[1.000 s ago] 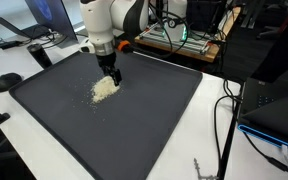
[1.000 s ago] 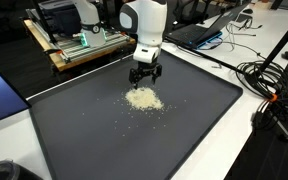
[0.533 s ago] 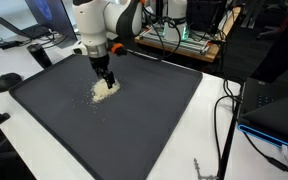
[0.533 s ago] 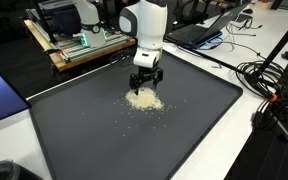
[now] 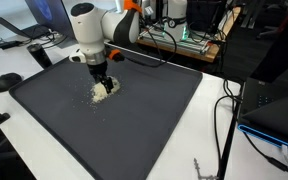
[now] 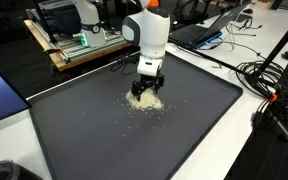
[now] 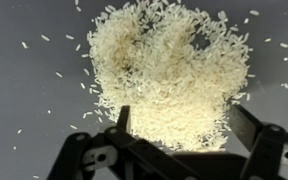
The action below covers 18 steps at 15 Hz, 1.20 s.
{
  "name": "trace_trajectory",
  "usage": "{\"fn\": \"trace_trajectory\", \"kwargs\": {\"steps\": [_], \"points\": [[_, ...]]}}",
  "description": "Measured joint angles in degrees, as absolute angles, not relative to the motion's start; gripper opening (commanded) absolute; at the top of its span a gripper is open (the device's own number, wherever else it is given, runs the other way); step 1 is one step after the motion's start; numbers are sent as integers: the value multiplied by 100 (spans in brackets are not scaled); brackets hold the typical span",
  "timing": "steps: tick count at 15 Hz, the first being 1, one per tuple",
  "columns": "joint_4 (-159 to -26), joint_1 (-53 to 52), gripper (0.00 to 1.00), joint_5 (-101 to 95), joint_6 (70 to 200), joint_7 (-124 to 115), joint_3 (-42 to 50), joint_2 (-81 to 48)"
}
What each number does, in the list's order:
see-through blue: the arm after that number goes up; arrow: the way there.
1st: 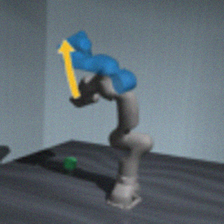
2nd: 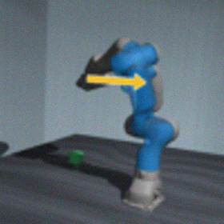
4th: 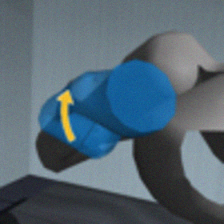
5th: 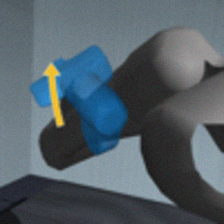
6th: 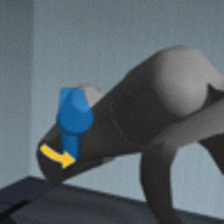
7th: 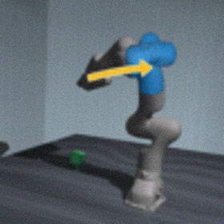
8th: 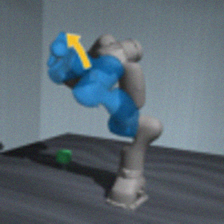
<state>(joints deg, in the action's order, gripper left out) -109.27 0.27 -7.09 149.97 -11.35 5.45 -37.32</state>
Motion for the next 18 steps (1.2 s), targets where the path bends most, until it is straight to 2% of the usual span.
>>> {"fn": "trace_trajectory", "kwargs": {"steps": [2, 3, 4, 5, 6, 14, 16, 18], "points": [[-10851, 32, 100, -709, 14997, -1060, 545, -3833], [-10824, 38, 95, -708, 14997, -1029, 545, -3873], [-10799, 47, 86, -697, 14997, -986, 542, -3897], [-10784, 62, 71, -679, 14997, -929, 533, -3907], [-10778, 84, 69, -650, 14997, -866, 514, -3909], [-10722, 195, 12, -522, 14987, -507, 449, -3897], [-10712, 196, 1, -522, 14984, -482, 449, -3888], [-10707, 200, 0, -522, 14952, -456, 453, -3858]]}}
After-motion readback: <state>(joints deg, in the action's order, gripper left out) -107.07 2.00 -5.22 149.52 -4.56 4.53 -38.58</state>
